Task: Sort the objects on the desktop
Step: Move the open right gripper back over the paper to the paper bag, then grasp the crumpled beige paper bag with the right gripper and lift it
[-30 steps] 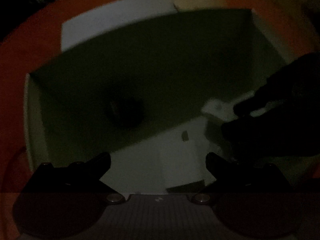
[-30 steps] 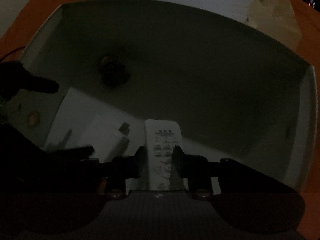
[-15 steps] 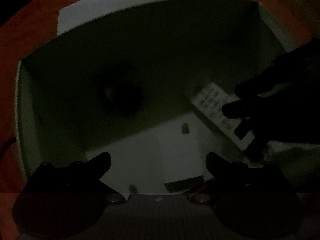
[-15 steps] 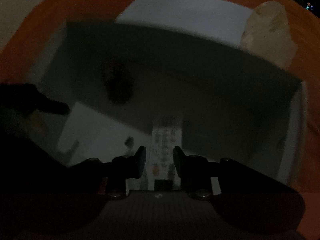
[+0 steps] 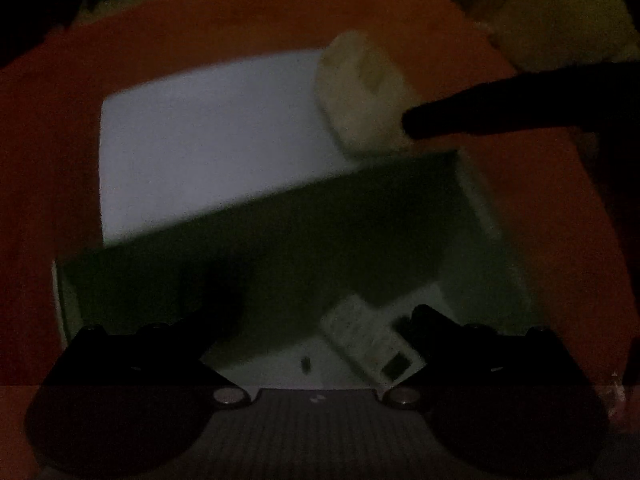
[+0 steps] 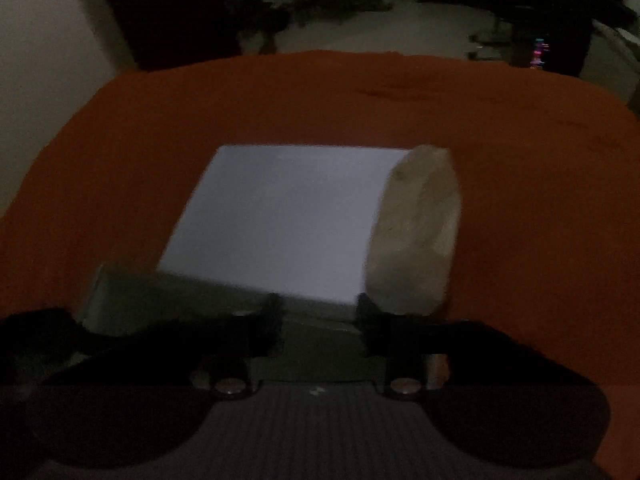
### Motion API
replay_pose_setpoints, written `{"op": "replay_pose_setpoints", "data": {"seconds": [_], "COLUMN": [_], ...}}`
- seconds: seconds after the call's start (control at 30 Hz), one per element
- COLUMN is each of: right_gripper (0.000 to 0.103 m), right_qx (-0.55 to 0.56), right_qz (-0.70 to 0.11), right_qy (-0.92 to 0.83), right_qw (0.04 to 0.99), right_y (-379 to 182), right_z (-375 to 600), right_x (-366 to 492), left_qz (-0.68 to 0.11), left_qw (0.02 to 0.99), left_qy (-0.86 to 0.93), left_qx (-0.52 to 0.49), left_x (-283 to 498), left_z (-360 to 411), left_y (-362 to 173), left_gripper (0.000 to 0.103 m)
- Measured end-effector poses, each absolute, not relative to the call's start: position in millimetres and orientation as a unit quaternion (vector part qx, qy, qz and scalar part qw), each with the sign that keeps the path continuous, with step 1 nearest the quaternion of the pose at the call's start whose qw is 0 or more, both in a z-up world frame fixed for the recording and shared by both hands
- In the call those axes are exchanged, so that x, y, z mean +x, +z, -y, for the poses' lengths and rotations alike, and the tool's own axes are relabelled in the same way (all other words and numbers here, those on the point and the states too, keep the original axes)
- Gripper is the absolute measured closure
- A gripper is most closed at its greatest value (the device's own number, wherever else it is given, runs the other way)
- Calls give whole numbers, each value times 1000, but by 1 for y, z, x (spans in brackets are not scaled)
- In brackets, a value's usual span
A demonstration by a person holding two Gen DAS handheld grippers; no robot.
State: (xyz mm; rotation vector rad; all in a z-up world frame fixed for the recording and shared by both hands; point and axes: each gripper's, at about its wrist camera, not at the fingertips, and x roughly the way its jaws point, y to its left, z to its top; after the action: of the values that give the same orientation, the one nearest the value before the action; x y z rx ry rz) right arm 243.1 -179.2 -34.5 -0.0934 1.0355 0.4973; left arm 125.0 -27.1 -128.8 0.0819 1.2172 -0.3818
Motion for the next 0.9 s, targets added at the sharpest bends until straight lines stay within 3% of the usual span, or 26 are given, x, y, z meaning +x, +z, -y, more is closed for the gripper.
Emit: {"op": "replay_pose_setpoints", "data": {"seconds": [0.03,0.4,0.47,0.5,0.53,0.67,0.8,0.87,0.9], "right_gripper": [37,41,55,85,99,100,99,88,71], "right_qx": [-46,-88,-122,-136,-150,-264,-411,-432,-435], "right_qz": [-491,-506,-506,-503,-497,-412,-269,-244,-237], "right_qy": [222,152,151,156,169,284,472,456,435], "right_qw": [841,845,840,839,838,824,733,739,752], "right_y": [-41,-86,-98,-104,-109,-104,-91,-93,-95], "right_z": [181,187,175,171,168,142,127,120,117], "right_x": [250,324,333,334,332,312,265,261,262], "left_qz": [-567,-560,-551,-545,-539,-511,-498,-506,-511], "left_qw": [803,814,823,827,831,847,854,851,849], "left_qy": [-181,-151,-134,-128,-125,-127,-126,-121,-117], "left_qx": [44,25,38,49,60,79,82,76,69], "left_x": [129,179,185,187,189,200,215,222,226], "left_z": [29,16,12,11,10,-3,-17,-23,-27], "left_y": [-126,-118,-119,-120,-120,-123,-131,-136,-138], "left_gripper": [0,0,0,0,0,0,0,0,0]}}
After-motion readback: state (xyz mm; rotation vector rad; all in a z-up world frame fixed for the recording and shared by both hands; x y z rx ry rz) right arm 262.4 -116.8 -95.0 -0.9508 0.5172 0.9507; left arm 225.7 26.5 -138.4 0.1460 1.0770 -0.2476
